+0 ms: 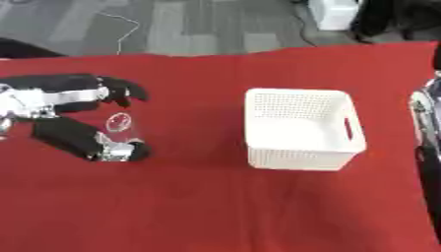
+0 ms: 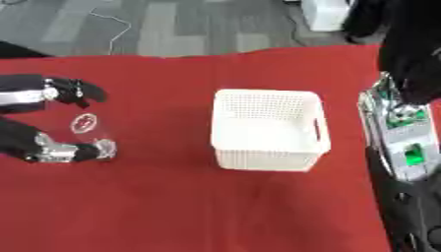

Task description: Pick up objects on the table and place them in the box.

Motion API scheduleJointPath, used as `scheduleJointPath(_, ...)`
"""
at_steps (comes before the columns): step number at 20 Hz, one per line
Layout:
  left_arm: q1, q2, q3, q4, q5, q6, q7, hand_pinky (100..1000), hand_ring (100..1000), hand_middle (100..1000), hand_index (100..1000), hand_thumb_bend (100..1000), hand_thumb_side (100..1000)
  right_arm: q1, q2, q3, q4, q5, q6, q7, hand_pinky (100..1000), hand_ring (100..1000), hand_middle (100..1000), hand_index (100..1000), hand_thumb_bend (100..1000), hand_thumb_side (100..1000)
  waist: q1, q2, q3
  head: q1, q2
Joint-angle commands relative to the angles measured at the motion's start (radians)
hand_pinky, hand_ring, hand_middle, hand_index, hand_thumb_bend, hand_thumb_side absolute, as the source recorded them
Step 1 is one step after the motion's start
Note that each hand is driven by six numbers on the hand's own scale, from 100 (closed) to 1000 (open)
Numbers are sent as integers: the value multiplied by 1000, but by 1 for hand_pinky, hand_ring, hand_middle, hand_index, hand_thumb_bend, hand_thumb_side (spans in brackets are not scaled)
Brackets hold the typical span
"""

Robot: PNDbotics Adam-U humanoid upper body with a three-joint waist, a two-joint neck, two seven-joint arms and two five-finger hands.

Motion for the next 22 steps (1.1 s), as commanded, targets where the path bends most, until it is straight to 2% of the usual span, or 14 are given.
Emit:
scheduleJointPath(1, -19, 22, 4, 14, -18, 10, -8, 932, 920, 1000, 989, 437, 723, -16, -14, -3, -13, -4, 3, 4, 327, 334, 327, 520, 100, 990, 1, -9, -1, 7, 0)
scheduleJointPath(3, -19, 22, 1, 31, -32, 12, -19, 932, 921, 1000, 997, 417, 698, -16, -14, -3, -13, -4, 3, 4, 327, 334, 327, 520, 100, 993, 1, -9, -1, 7, 0)
scheduleJointPath(10, 3, 44, -18, 74, -137, 22, -84, 956, 940, 998, 998, 505, 692, -16, -14, -3, -13, -4, 4, 4, 327, 334, 327, 520, 100, 995, 2, -8, -2, 6, 0)
scheduleJointPath(15, 45, 80, -55, 95, -219, 24, -87, 978, 957, 996, 1000, 558, 668, -16, -16, -2, -13, -5, 4, 6, 326, 334, 326, 520, 100, 994, 3, -9, -4, 8, 0)
scheduleJointPath(19, 68, 86, -67, 137, -277, 33, -87, 945, 955, 1000, 1000, 568, 645, -14, -17, -1, -13, -7, 4, 7, 325, 334, 326, 520, 100, 993, 2, -10, -4, 11, 0)
scheduleJointPath(22, 74, 78, -64, 159, -297, 29, -87, 984, 966, 1000, 1000, 571, 642, -13, -18, -1, -13, -8, 4, 8, 325, 334, 326, 519, 100, 993, 1, -10, -3, 12, 0)
